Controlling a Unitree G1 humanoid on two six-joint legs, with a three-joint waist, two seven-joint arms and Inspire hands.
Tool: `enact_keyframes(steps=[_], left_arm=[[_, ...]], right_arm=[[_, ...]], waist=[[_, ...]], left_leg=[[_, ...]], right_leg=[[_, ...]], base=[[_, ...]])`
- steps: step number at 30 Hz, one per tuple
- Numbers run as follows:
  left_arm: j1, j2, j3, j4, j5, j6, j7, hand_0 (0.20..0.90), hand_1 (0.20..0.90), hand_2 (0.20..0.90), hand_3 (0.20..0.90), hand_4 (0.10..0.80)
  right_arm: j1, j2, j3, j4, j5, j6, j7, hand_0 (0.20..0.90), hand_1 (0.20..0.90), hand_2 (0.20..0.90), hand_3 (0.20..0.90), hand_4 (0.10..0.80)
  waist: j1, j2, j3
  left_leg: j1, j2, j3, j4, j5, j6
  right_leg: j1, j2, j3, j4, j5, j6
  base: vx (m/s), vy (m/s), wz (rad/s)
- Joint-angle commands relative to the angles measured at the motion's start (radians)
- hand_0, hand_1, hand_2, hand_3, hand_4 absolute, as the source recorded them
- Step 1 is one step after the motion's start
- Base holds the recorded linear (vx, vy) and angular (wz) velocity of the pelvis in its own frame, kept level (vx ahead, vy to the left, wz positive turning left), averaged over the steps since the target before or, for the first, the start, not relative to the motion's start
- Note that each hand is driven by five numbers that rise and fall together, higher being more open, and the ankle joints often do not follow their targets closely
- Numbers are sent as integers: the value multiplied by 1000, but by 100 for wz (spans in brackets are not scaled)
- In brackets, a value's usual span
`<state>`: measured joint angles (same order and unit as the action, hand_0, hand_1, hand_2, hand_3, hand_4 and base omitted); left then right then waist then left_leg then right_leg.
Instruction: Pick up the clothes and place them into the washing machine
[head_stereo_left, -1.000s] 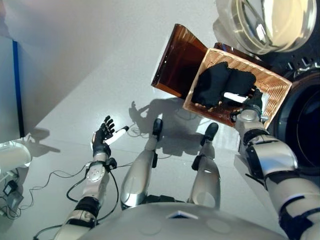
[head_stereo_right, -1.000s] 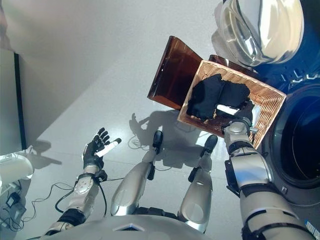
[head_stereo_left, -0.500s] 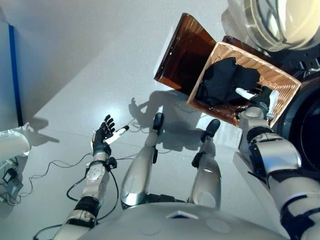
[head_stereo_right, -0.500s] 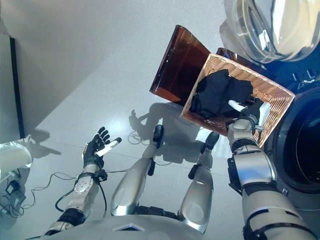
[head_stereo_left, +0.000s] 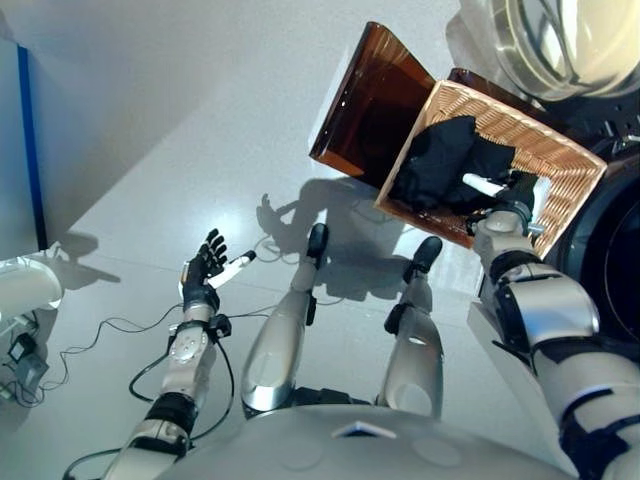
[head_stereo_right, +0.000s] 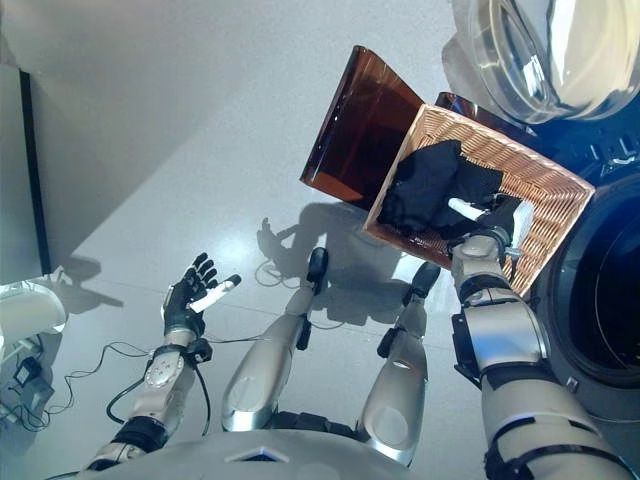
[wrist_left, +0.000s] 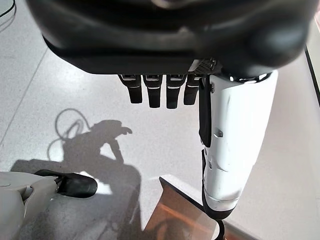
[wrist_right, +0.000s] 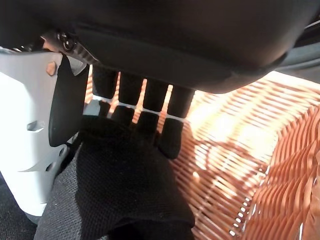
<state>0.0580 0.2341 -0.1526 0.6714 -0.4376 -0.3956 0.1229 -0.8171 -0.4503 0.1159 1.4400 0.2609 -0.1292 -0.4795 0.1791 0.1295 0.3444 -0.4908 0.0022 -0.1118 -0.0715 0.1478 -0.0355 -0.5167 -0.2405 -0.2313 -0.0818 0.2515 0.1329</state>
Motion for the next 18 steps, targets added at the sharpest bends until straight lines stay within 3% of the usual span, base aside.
enact_keyframes(steps=[1,10,18], left_arm=[[41,78,28,-38,17,-55,21,900,900,900,900,800],[35,71,38,5,12,-56,17,900,900,900,900,800],[35,62,56,44,-5,-54,2,900,900,900,900,800]], right_arm=[[-2,-10,29,-16,-17,-36,-14,200,200,200,200,300],[78,-31,-14,-56,-5,-54,-10,200,200,200,200,300],[203,-12,-47,-235,27,-104,19,200,200,200,200,300]], waist=[[6,0,-63],[-15,-31,-100],[-52,-65,-125]], left_leg=[[-50,-5,8,-16,11,-80],[-5,4,21,-16,4,-81],[62,15,37,-16,-11,-77]], right_leg=[[-27,-57,62,42,-17,53],[23,-48,58,27,-19,52],[82,-34,66,25,-37,50]], base=[[32,-19,-1],[22,-20,-1],[30,-23,-6]])
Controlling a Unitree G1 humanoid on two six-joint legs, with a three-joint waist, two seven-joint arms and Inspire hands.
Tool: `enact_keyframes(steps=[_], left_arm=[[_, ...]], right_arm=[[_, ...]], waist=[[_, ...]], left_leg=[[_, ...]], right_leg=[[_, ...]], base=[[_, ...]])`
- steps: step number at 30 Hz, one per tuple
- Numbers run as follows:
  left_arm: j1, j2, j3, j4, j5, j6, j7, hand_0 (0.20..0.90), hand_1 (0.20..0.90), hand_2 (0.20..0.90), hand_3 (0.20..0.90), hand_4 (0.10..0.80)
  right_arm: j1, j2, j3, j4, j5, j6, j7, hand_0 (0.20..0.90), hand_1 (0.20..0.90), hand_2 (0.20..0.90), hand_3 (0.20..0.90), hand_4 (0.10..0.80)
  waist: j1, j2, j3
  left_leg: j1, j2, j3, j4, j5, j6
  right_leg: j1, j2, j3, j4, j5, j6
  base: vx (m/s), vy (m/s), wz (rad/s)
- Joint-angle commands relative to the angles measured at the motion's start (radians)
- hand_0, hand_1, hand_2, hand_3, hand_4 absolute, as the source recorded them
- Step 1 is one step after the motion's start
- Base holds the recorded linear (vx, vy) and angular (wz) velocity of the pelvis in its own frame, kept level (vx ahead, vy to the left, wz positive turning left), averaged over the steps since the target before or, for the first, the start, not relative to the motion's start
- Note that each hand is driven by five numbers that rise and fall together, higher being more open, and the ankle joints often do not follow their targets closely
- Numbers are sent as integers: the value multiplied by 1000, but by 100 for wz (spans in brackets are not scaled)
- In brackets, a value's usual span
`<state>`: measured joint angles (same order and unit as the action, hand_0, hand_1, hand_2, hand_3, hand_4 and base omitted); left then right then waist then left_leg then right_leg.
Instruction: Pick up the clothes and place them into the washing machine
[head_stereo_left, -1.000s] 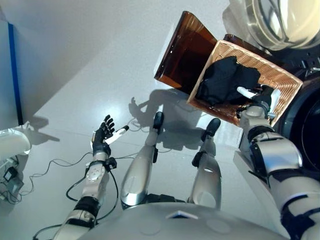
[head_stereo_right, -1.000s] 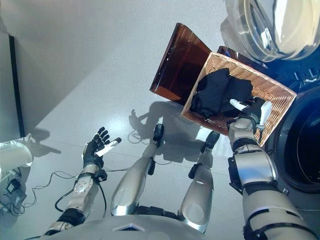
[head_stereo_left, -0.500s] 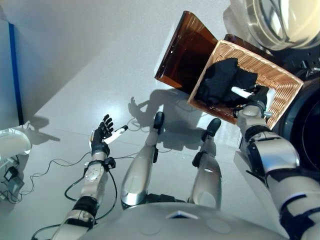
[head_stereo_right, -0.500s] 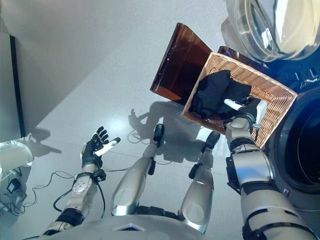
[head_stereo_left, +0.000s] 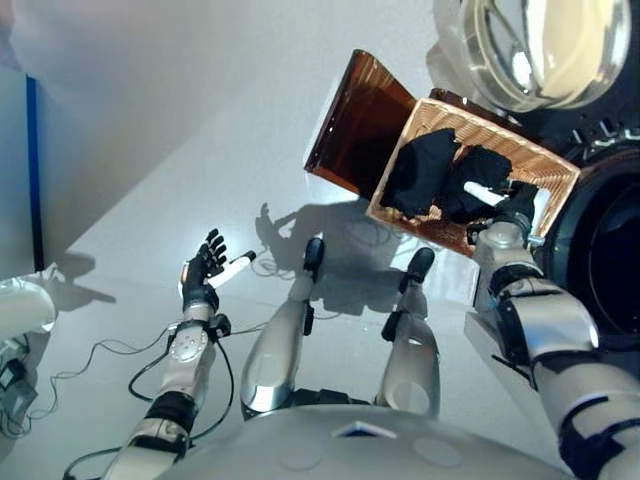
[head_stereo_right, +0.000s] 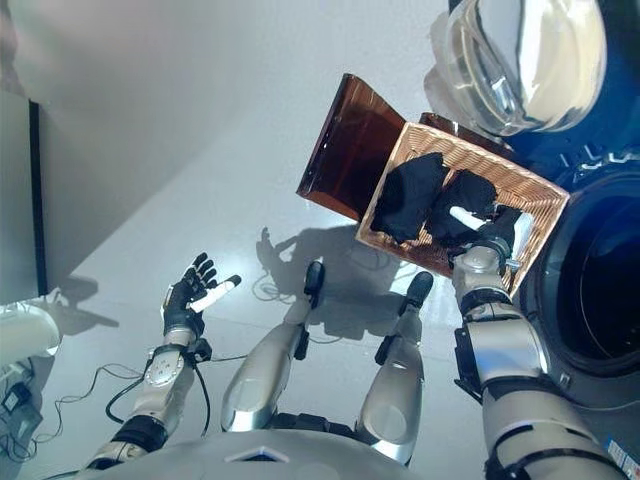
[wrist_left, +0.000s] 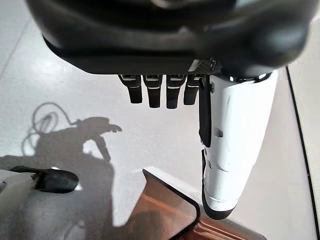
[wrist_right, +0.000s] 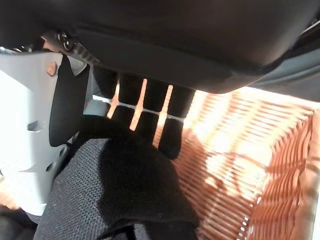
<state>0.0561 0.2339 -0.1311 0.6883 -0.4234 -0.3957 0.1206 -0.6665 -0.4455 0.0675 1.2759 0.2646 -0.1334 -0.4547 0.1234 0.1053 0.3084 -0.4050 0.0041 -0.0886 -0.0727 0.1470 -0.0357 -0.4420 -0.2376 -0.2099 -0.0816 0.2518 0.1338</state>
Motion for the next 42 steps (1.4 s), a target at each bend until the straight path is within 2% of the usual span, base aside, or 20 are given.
enact_keyframes(steps=[1,7,10,15,21,26,30,36,42], left_arm=[[37,62,34,28,-19,-54,4,900,900,900,900,800],[34,46,64,79,-42,-57,0,900,900,900,900,800],[32,44,67,103,-47,-57,-1,900,900,900,900,800],[31,31,76,125,-78,-63,-10,900,900,900,900,800],[16,15,63,141,-108,-79,-5,900,900,900,900,800],[11,-9,48,170,-143,-93,4,900,900,900,900,800],[10,-21,25,186,-161,-96,4,900,900,900,900,800],[1,-38,-26,202,-171,-104,3,900,900,900,900,800],[0,-46,-77,207,-165,-102,-4,900,900,900,900,800]], right_arm=[[52,-17,1,-72,23,-100,-6,200,200,200,200,300],[229,41,-81,-305,126,-171,35,200,200,200,200,300],[282,62,-109,-356,166,-191,50,200,200,200,200,300],[403,134,-196,-542,371,-290,146,200,200,200,200,300],[429,212,-274,-575,569,-376,205,200,200,200,200,300],[381,293,-385,-497,783,-463,205,200,200,200,200,300],[326,287,-433,-407,865,-487,194,200,200,200,200,300],[233,229,-507,-329,917,-529,155,200,200,200,200,300],[144,108,-559,-223,914,-523,103,200,200,200,200,300]], waist=[[4,-41,-88],[-32,-63,-110],[-36,-67,-116],[-62,-67,-132],[-74,-52,-130],[-80,-19,-129],[-76,-1,-130],[-74,37,-126],[-69,76,-127]], left_leg=[[-23,13,14,-15,-11,-77],[33,22,23,-15,-25,-77],[52,22,26,-15,-31,-76],[88,26,35,-15,-43,-74],[86,24,45,-15,-44,-75],[71,21,56,-15,-45,-75],[63,20,67,-15,-47,-75],[51,20,74,-15,-47,-79],[46,20,87,-15,-53,-77]], right_leg=[[8,-37,45,25,-37,49],[62,-30,49,28,-57,49],[81,-27,50,25,-61,50],[109,-27,57,25,-72,51],[98,-27,65,26,-73,48],[71,-25,74,25,-73,44],[61,-23,80,20,-72,42],[41,-20,96,24,-75,37],[24,-15,116,28,-77,32]], base=[[40,-20,-9],[55,-18,-11],[50,-9,-7],[41,3,-9],[-8,5,-7],[-8,10,-5],[6,8,-4],[11,11,-8],[10,6,-8]])
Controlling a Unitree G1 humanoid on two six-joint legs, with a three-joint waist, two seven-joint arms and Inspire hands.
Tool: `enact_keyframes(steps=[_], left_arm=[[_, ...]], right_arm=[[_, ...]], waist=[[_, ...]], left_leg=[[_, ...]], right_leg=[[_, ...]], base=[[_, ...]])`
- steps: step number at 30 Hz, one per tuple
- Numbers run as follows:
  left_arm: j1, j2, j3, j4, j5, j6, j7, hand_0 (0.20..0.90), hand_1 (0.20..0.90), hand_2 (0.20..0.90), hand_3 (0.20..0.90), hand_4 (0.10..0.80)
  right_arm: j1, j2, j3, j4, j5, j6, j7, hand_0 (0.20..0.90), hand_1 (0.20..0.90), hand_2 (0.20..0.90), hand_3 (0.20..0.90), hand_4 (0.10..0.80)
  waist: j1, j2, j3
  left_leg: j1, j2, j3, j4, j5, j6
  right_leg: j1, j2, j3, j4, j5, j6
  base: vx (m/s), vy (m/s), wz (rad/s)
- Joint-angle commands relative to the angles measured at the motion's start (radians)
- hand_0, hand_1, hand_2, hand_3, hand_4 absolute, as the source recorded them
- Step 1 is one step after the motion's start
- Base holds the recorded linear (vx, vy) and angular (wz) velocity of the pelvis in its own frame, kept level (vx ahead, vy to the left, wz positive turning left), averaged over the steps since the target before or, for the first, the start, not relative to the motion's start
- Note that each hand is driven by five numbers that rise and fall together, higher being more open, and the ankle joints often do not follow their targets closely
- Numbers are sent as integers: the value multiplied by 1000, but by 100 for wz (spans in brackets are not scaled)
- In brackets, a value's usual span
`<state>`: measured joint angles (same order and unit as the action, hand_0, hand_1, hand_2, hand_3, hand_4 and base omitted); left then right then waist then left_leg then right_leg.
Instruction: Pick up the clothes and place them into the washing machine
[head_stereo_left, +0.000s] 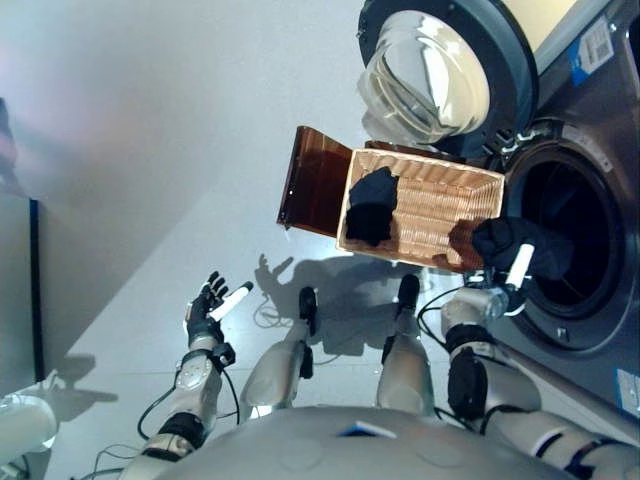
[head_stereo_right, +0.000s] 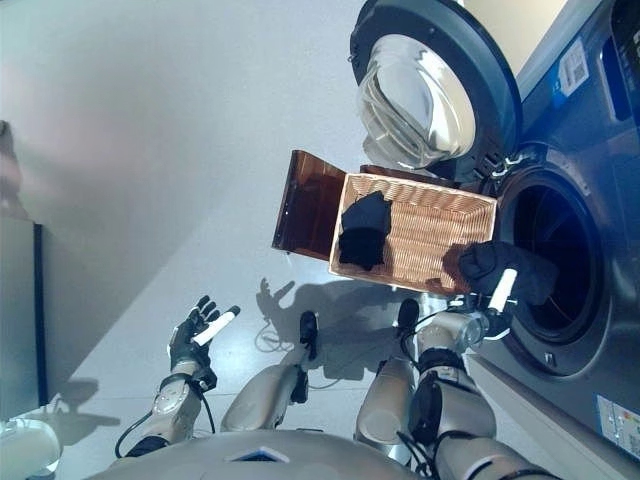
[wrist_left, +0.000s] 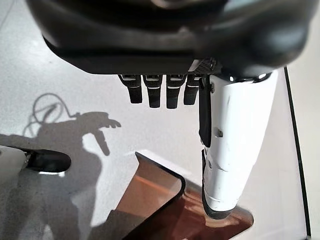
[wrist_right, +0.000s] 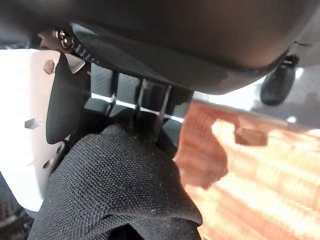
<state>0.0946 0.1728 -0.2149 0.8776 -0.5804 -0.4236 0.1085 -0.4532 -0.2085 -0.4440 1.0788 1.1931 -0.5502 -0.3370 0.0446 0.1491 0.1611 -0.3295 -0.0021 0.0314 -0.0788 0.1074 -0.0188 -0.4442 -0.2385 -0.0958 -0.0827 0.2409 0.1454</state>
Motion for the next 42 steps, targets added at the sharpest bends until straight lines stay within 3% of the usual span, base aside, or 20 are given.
enact_keyframes(steps=[1,10,17,32,33,34,35,42], left_arm=[[-35,14,1,13,-7,-74,4,900,900,900,900,800],[-38,21,-47,-36,-1,-66,-16,900,900,900,900,800],[-24,32,-50,-49,10,-64,-18,900,900,900,900,800],[-28,44,-35,-61,25,-72,-5,900,900,900,900,800],[-27,46,-29,-61,27,-73,-4,900,900,900,900,800],[-26,46,-29,-61,27,-74,-4,900,900,900,900,800],[-26,47,-27,-63,27,-72,-4,900,900,900,900,800],[-20,52,-14,-63,24,-67,-3,900,900,900,900,800]], right_arm=[[-84,-159,-54,-16,-18,-100,-18,200,200,200,200,300],[-218,-383,-97,46,-27,-107,-92,200,200,200,200,300],[-270,-507,-95,62,-56,-101,-122,200,200,200,200,300],[-270,-509,-74,92,-64,-98,-115,200,200,200,200,300],[-266,-512,-72,105,-66,-93,-114,307,307,307,307,376],[-267,-512,-71,106,-67,-93,-114,505,505,505,505,518],[-267,-515,-72,114,-66,-90,-119,900,900,900,900,800],[-272,-508,-63,134,-58,-73,-122,900,900,900,900,800]], waist=[[9,38,19],[25,81,7],[29,93,3],[30,95,-1],[31,94,-1],[31,94,-2],[32,93,-4],[34,85,-11]], left_leg=[[-29,27,-29,-8,-15,-95],[-58,28,-21,-8,-11,-103],[-66,31,-15,-8,-12,-105],[-83,29,-11,-8,-13,-106],[-84,28,-11,-8,-13,-106],[-84,28,-11,-8,-13,-106],[-85,28,-10,-8,-13,-106],[-86,29,-12,-8,-13,-106]], right_leg=[[23,-14,5,30,-66,20],[-12,-14,11,28,-61,17],[-29,-11,16,30,-61,15],[-63,-10,26,41,-63,13],[-65,-11,27,41,-62,13],[-65,-11,27,41,-62,13],[-65,-11,25,41,-62,13],[-66,-11,23,43,-63,12]], base=[[15,3,-15],[3,-2,-2],[8,-2,-4],[1,0,0],[0,0,0],[0,0,0],[0,0,0],[0,0,0]])
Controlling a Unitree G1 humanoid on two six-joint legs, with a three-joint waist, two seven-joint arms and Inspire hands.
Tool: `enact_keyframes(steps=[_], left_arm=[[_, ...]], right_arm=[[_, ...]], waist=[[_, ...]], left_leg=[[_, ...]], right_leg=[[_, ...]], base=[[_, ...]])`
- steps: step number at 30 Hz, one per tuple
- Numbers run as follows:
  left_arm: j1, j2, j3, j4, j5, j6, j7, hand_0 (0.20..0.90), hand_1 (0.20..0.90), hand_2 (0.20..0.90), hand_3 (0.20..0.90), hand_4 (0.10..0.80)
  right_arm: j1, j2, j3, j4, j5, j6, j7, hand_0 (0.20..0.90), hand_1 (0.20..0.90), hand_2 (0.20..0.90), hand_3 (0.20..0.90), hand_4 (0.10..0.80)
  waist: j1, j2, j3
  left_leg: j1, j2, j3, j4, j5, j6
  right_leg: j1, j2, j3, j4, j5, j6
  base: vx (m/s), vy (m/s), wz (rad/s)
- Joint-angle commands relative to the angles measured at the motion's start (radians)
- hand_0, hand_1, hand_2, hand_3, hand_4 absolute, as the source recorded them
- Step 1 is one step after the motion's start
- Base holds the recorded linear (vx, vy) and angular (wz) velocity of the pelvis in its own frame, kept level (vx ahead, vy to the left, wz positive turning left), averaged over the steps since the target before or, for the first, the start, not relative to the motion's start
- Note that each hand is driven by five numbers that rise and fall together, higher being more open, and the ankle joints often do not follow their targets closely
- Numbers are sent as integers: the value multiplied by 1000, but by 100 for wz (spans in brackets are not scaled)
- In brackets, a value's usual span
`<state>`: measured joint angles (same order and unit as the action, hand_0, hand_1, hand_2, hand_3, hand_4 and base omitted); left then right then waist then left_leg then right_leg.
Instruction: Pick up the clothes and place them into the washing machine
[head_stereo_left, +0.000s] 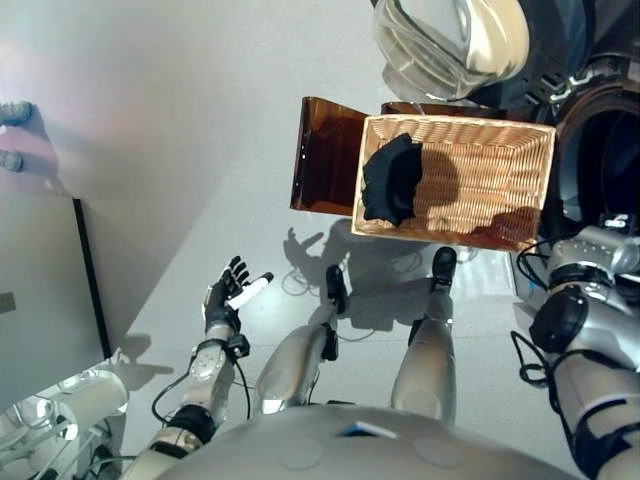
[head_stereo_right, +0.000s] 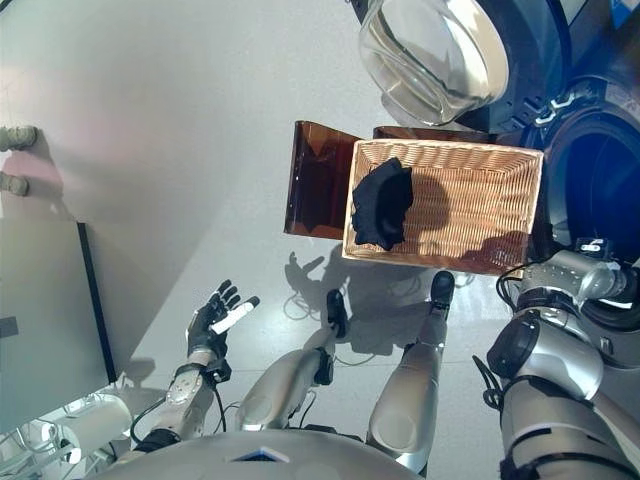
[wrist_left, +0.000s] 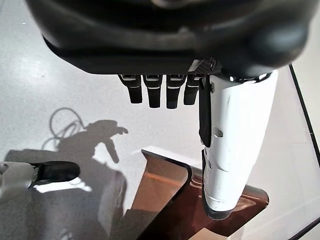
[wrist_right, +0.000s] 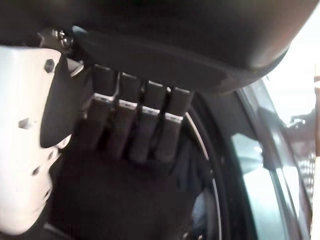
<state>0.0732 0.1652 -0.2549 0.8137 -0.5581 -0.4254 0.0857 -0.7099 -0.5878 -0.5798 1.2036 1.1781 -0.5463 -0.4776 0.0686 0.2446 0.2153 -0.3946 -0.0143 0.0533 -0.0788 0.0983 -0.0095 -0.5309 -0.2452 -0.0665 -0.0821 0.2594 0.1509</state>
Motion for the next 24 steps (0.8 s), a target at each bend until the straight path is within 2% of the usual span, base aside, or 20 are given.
enact_keyframes(steps=[1,9,13,24], left_arm=[[1,61,28,3,1,-64,20,900,900,900,900,800],[6,64,38,-3,-6,-59,15,900,900,900,900,800],[5,67,63,4,9,-58,7,900,900,900,900,800],[14,60,112,19,19,-58,-12,900,900,900,900,800]], right_arm=[[-16,-131,75,17,-44,-72,17,900,900,900,900,800],[-22,-122,92,35,-40,-47,21,900,900,900,900,800],[30,-122,264,94,-283,120,68,900,900,900,900,800],[106,-17,330,98,-420,163,90,900,900,900,900,800]], waist=[[10,-13,-66],[9,-22,-68],[9,-46,-57],[4,-88,-62]], left_leg=[[-20,41,-34,-8,-4,-115],[-21,43,-35,-8,-3,-115],[-3,54,-32,-8,-6,-116],[26,55,-43,-8,0,-115]], right_leg=[[22,-4,-7,43,-82,7],[20,-1,-9,45,-83,6],[32,5,-9,55,-91,4],[75,7,-22,57,-94,5]], base=[[0,0,0],[0,0,0],[-15,-26,-1],[-4,-5,1]])
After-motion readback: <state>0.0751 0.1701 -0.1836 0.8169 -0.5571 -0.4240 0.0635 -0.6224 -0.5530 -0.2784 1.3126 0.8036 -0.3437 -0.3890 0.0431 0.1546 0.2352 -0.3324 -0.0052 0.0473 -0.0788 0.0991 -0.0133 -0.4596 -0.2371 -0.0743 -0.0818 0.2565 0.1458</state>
